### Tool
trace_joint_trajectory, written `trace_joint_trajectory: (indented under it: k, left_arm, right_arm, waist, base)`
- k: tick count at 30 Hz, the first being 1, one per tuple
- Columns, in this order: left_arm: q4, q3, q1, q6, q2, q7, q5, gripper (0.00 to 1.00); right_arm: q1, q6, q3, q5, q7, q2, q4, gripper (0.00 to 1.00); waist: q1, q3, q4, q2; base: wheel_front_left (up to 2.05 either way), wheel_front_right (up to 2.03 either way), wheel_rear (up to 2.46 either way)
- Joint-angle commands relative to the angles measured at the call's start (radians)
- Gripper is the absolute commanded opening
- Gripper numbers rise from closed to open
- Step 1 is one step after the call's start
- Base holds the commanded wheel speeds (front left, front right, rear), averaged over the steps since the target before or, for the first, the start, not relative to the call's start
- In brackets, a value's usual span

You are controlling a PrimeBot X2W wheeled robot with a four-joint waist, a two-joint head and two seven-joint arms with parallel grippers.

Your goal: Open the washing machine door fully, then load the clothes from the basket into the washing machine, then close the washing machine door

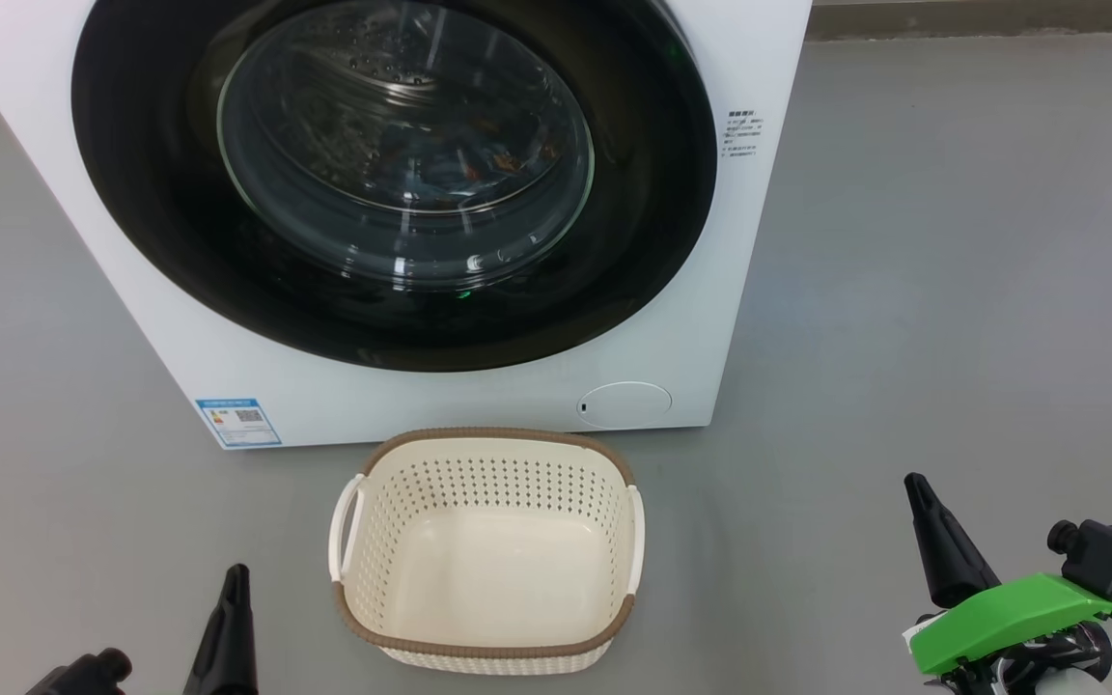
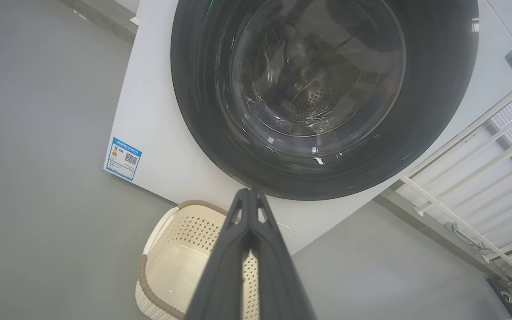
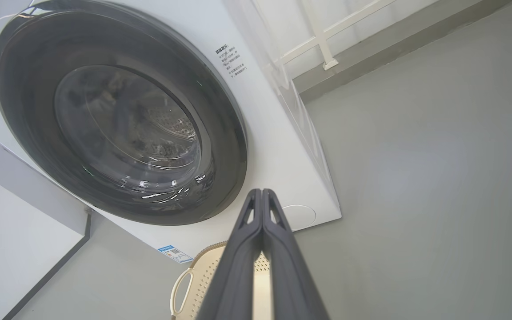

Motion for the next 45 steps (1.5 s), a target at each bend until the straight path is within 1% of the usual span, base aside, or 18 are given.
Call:
trace_joint_trajectory:
  k: [1,45]
  left_arm:
    - [-0.034,0.020,-0.034,0.003,0.007,0.005,-0.023,0.00]
    - [-0.072,0.108,-0.052,0.013,-0.023,0.134,-0.400,0.00]
  right_arm:
    - [-0.029,-0.001,-0.011,0.027,0.006,-0.007,-0.029,0.00]
    - [-0.028,-0.002,-0.113,0.415,0.122,0.042,-0.059,0.00]
  waist:
    - [0.0000,0.000,0.001,-0.0001]
    - [0.0000,-0.011,0.025,-0.0001]
  base:
    - [0.00,0.00,0.00]
    - [0.00,0.00,0.00]
